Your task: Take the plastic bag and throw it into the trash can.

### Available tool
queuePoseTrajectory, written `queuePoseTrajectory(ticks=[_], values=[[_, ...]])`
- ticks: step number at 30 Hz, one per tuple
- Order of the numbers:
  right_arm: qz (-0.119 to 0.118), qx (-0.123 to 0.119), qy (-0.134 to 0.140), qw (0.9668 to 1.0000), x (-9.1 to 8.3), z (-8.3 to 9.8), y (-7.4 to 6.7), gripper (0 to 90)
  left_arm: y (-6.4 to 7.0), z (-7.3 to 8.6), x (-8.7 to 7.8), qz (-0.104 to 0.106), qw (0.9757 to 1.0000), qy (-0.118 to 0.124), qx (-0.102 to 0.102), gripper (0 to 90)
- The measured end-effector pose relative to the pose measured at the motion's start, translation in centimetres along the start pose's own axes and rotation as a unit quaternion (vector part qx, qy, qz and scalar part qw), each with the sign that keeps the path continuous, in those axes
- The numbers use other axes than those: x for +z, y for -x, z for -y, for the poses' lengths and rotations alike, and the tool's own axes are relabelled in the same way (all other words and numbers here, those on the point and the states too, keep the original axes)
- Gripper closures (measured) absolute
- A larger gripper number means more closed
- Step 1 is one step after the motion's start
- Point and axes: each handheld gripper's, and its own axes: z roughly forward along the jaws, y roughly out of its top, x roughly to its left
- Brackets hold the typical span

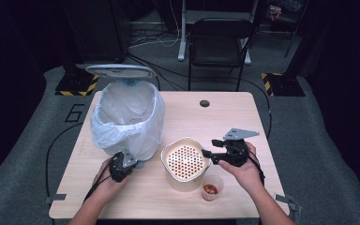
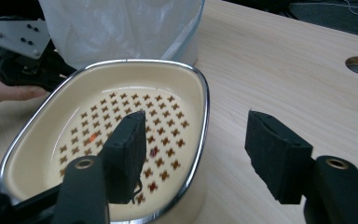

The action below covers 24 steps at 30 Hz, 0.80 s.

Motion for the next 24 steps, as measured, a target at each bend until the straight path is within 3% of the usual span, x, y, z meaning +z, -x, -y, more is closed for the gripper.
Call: queuePoseTrajectory(ticks=[3, 10, 20, 24], values=[[0.000, -0.001, -0.002, 1.0000, -1.4, 1.4, -0.3, 30.6, 0.1, 0.0, 0.1, -0.005, 1.0000, 0.003, -0.001, 90.0], [-0.014, -0.007, -0.011, 0.9998, -2.3, 3.8, -1.2, 22.9, 0.1, 0.0, 0.1, -0.003, 1.0000, 0.003, -0.002, 90.0], [-0.043, -0.029, -0.040, 0.9979, -1.5, 6.2, -3.0, 18.9, 0.1, 0.0, 0.1, -0.005, 1.0000, 0.003, -0.001, 90.0], [-0.043, -0.036, -0.050, 0.9972, -1.0, 6.7, -3.5, 18.3, 0.1, 0.0, 0.1, -0.005, 1.0000, 0.003, 0.000, 90.0]])
